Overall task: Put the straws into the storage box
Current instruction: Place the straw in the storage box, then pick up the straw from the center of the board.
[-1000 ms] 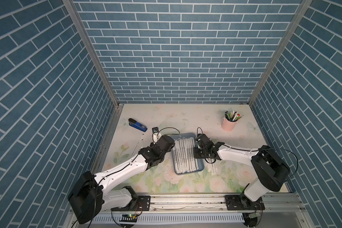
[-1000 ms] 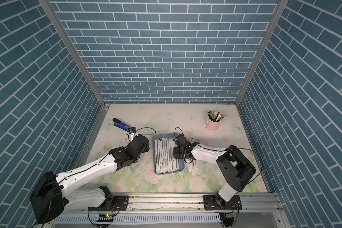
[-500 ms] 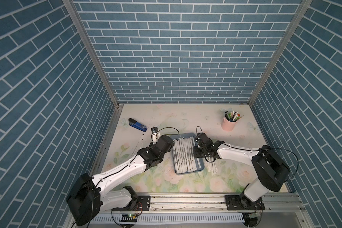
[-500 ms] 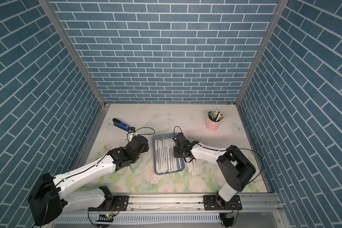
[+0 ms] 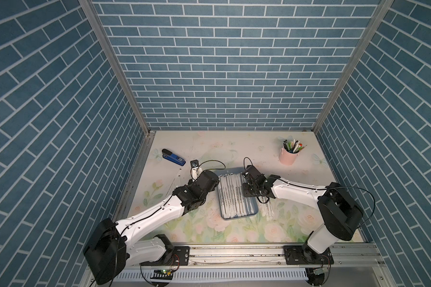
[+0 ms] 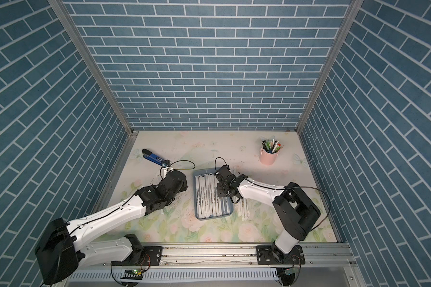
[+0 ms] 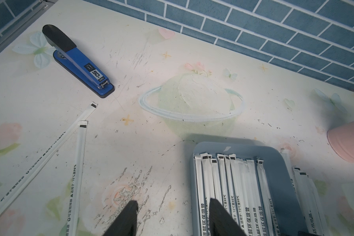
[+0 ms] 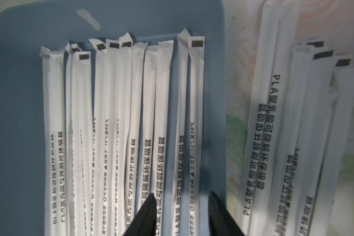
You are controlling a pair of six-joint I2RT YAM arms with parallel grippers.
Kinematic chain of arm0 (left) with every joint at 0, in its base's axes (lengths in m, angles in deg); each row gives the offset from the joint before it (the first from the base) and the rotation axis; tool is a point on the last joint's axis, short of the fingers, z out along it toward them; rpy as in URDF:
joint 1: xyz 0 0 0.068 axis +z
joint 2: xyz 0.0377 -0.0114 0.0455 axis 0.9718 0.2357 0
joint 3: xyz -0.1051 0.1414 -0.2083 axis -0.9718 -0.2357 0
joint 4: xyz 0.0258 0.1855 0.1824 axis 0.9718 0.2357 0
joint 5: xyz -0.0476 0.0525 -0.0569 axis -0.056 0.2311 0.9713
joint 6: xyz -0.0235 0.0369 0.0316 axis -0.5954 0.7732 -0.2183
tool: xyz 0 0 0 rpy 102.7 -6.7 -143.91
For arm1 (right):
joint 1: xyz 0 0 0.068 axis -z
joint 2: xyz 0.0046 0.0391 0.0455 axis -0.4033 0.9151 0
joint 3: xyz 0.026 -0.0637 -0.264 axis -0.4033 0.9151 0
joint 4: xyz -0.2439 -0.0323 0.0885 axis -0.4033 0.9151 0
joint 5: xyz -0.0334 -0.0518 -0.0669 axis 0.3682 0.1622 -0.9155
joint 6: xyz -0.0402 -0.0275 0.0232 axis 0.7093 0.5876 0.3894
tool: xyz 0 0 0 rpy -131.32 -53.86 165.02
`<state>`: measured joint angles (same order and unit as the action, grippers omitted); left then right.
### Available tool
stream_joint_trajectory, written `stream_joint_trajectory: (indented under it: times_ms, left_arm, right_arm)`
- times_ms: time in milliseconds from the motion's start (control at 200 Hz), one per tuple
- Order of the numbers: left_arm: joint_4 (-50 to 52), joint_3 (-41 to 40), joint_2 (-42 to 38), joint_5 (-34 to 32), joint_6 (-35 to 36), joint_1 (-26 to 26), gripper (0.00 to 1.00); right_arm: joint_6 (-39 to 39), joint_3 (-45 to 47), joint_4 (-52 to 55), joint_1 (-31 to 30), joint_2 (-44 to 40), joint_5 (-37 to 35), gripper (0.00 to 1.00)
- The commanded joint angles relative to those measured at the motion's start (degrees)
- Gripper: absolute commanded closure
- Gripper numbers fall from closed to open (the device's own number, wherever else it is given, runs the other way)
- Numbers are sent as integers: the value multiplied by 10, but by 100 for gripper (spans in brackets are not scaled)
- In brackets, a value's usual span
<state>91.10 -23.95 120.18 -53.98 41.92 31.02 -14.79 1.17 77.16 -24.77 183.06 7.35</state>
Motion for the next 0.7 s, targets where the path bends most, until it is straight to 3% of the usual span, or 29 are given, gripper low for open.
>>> stream_joint_trajectory:
  times_ms: [0,155,255,375,495,695]
  left_arm:
    - [11,-8,-8,-11,-1,2,41]
    - [23,-10,-10,-16,-4,2,42]
    - [55,-12,-16,-11,-12,17,49]
    - [92,-41,-38,45,-19,73,59]
    - [103,-82,-64,91,-25,125,62]
    - [72,-103,-33,131,17,198,67]
  right_arm:
    - [0,-20,33,-8,3,-26,57]
    - [-3,-31,41,-12,-11,-28,56]
    - [-3,-48,50,-12,-25,-22,57]
    - [-4,-56,40,-12,-54,-14,65]
    - [-9,-49,19,-12,-72,-2,79]
    - [-7,-46,7,-12,-71,8,81]
